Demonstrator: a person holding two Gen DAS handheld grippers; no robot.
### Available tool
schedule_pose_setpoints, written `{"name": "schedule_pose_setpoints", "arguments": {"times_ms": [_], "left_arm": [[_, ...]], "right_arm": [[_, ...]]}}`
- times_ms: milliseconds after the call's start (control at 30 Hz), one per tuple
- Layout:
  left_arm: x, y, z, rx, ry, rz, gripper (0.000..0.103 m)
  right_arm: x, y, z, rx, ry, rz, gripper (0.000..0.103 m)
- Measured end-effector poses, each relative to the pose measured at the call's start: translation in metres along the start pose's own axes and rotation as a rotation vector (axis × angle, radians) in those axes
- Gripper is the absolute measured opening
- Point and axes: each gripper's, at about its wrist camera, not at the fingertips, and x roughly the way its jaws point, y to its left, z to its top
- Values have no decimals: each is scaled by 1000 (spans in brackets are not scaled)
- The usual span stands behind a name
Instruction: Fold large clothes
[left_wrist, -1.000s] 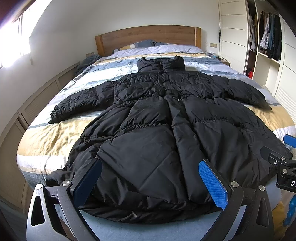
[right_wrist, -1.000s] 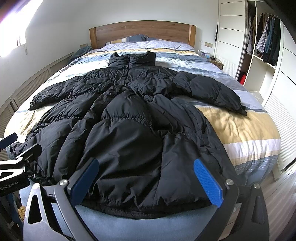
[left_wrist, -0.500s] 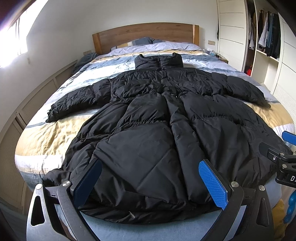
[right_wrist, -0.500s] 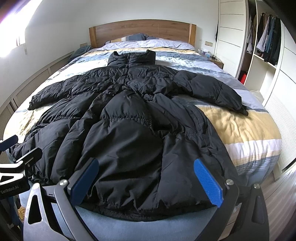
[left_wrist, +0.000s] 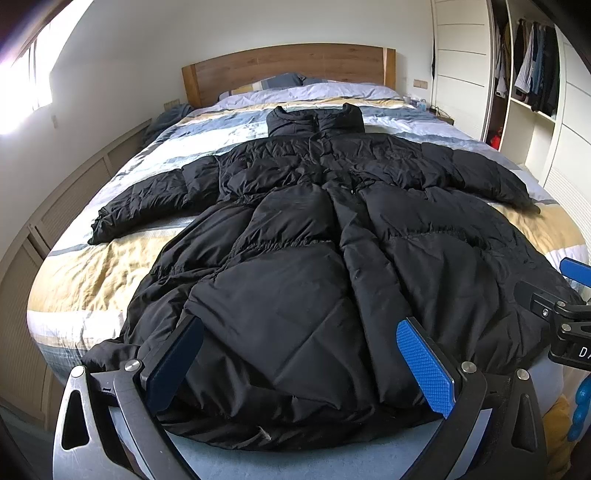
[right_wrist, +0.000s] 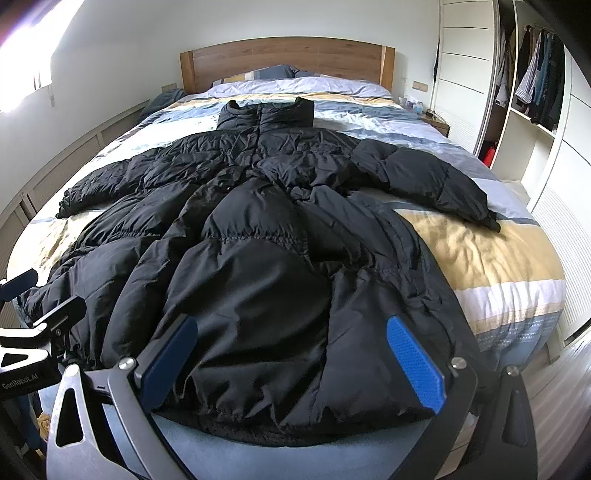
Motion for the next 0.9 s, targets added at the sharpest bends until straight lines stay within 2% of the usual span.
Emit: {"name": "schedule_pose_setpoints", "arguments": {"times_ms": [500,733,900], "left_arm": [[7,12,5,-32,-2,13,102],[17,19,5,-39,30,17,102],[16,26,17,-48,32,9,100]], "right_arm": [[4,6,9,-37,3,15,103],[14,10,16,-44,19,30,103],[15,13,26,-42,6,54,103]]}}
